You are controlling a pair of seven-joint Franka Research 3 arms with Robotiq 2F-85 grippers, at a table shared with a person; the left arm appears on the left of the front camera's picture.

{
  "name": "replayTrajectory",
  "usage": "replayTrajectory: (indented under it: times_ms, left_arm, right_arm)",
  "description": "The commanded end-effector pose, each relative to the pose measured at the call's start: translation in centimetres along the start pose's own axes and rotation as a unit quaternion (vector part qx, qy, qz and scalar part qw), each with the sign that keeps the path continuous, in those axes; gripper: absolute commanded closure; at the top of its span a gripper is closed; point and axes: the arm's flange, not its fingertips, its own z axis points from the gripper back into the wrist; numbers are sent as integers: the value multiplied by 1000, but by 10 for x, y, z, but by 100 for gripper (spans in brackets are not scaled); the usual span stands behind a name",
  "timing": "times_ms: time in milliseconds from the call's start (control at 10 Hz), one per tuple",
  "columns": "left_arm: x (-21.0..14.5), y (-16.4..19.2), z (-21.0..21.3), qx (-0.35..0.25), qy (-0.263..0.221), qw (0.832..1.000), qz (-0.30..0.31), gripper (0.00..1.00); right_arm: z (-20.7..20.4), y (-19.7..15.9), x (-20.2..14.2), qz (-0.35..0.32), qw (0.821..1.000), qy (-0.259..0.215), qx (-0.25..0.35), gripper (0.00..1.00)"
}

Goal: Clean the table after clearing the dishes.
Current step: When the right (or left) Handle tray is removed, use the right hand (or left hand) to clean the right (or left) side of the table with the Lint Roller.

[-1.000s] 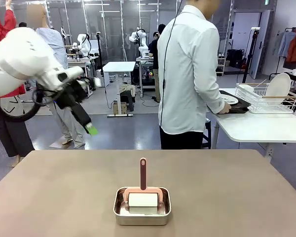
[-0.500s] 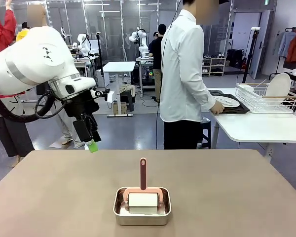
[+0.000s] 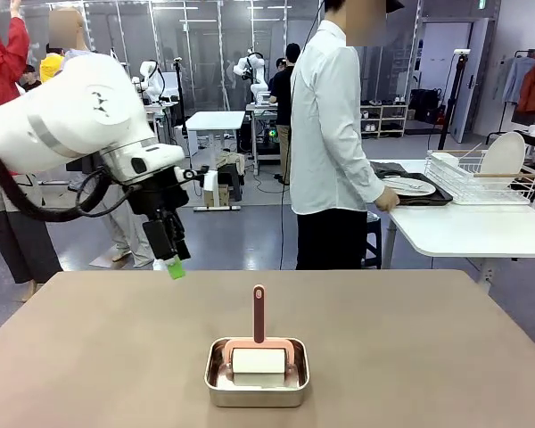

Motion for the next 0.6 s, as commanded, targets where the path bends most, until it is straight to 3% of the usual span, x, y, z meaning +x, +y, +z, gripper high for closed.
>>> replayTrajectory:
  times_ms: [0,500]
  left_arm:
    - [50,26,0,9,42,998,-49,0]
    - [124,46,-21,17,99,991,-92,0]
  right_arm:
    - [0,2,-4,2,1000,-4,-7,0]
    - [0,2,-4,2,1000,-4,-7,0]
